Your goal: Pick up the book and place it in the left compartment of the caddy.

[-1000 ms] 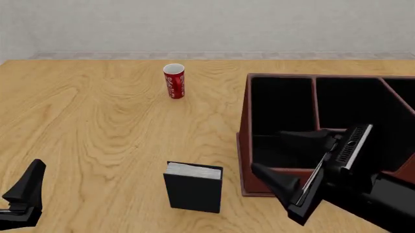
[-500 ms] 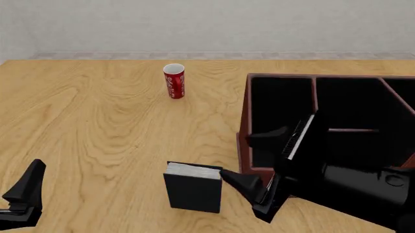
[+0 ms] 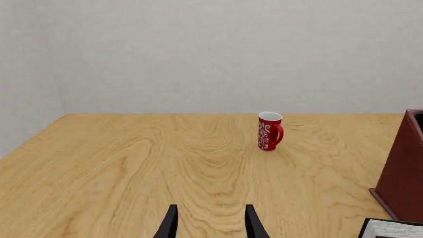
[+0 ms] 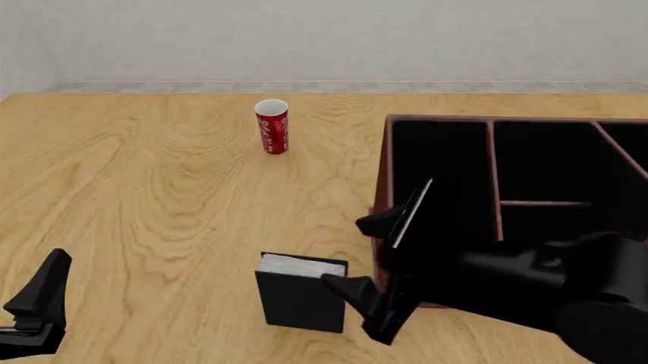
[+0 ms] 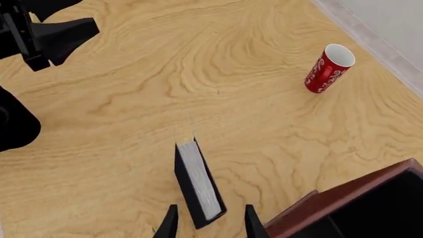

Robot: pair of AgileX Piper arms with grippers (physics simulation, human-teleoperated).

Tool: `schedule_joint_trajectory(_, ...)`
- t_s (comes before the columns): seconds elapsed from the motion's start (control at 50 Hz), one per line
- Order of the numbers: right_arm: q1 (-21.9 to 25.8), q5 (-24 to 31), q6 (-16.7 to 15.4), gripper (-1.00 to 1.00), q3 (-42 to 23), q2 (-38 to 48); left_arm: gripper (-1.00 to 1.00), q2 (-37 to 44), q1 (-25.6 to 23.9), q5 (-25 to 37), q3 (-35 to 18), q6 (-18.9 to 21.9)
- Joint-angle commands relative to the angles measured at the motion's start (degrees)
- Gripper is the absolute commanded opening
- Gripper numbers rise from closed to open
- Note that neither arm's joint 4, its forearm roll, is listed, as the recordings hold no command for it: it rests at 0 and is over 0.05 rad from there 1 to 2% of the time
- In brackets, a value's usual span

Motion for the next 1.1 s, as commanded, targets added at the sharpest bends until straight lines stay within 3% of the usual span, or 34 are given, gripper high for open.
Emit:
schedule_joint_trajectory(0.02,0.1,1.4,-1.5,1.0,-1.5,2.8,1.0,0.0,0.0,0.0,0.0,0.0)
schedule_joint_trajectory(0.46,-0.8,3.0,-3.4,1.0,-1.9,5.8,1.0,0.0,0.0,0.0,0.0,0.0)
schedule_joint_trajectory(0.8,-2.2,6.2,-6.7,1.0,-4.5,8.0,1.0,0.0,0.0,0.0,0.0,0.0)
schedule_joint_trajectory(1.1,-2.7,5.6,-8.0,1.0,-4.9,10.2,1.0,0.0,0.0,0.0,0.0,0.0)
